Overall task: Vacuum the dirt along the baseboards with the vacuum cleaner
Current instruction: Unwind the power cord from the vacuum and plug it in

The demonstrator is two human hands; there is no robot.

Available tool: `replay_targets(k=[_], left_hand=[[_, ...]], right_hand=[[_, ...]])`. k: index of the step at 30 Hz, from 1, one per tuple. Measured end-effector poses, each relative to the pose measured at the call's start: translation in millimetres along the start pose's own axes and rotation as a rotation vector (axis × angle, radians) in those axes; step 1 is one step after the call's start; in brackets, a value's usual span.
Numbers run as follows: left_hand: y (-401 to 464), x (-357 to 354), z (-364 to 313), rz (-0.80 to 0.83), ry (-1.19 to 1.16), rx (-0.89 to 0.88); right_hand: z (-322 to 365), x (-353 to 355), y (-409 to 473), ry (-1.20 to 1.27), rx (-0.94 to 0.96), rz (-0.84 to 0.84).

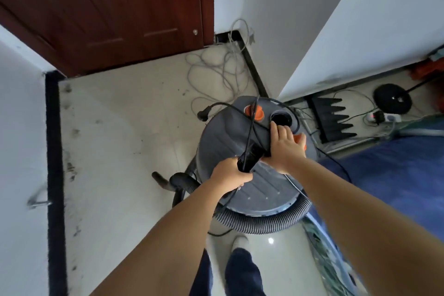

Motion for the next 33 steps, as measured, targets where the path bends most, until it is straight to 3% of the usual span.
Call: replay_targets(k=[12,33], left_hand=[[-121.1,-49.9,88.5,-0.215,-0.180,0.118],[-376.1,-253.5,226.5,-0.520,-0.591,0.317]], right_hand=[[79.6,-52.5,-89.7,-0.151,0.305,-0.009],[167.0,-204.8,-348.1,-0.383,0.767,0.012]])
Point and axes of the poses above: each hand's wrist, its own y-axis towards the middle knuckle, its own x-axis out of the back of the hand, z = x × y, the point moved 10 cm from there along y, towards the middle knuckle, and after that the axes turned 3 degrees about x, right-handed, at the moved point
